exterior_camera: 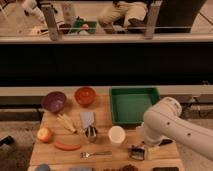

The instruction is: Place sponge in paper cup

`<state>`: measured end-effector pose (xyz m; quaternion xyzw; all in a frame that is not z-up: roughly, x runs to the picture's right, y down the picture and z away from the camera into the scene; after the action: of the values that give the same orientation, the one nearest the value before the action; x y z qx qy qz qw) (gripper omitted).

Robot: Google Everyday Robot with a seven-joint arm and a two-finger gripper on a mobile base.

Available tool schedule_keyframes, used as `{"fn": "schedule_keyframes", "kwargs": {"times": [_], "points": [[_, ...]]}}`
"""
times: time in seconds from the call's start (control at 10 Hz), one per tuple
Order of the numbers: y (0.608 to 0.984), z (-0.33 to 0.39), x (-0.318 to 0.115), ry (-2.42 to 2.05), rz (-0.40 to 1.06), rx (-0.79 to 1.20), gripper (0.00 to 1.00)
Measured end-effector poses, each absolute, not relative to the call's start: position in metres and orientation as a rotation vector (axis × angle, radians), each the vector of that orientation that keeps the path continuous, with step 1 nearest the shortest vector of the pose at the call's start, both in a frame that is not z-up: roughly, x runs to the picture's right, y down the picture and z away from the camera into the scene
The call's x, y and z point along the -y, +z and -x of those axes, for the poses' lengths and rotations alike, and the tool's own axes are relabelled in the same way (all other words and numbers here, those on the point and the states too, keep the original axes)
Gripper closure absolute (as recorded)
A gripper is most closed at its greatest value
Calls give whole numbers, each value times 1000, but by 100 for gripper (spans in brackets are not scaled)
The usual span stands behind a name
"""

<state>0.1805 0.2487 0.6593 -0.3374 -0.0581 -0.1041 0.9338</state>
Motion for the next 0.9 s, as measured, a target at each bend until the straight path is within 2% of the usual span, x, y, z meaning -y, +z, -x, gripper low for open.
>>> {"fn": "schedule_keyframes", "kwargs": {"times": [0.1,0.2,0.3,0.6,0.9], "points": [[663,-178,-252,-215,695,128,47],[665,-176,-254,-219,691,126,50],[662,-169,-253,-224,681,124,47],[642,-114,-246,-284,660,135,21],[621,-68,-248,-341,664,183,20]]}}
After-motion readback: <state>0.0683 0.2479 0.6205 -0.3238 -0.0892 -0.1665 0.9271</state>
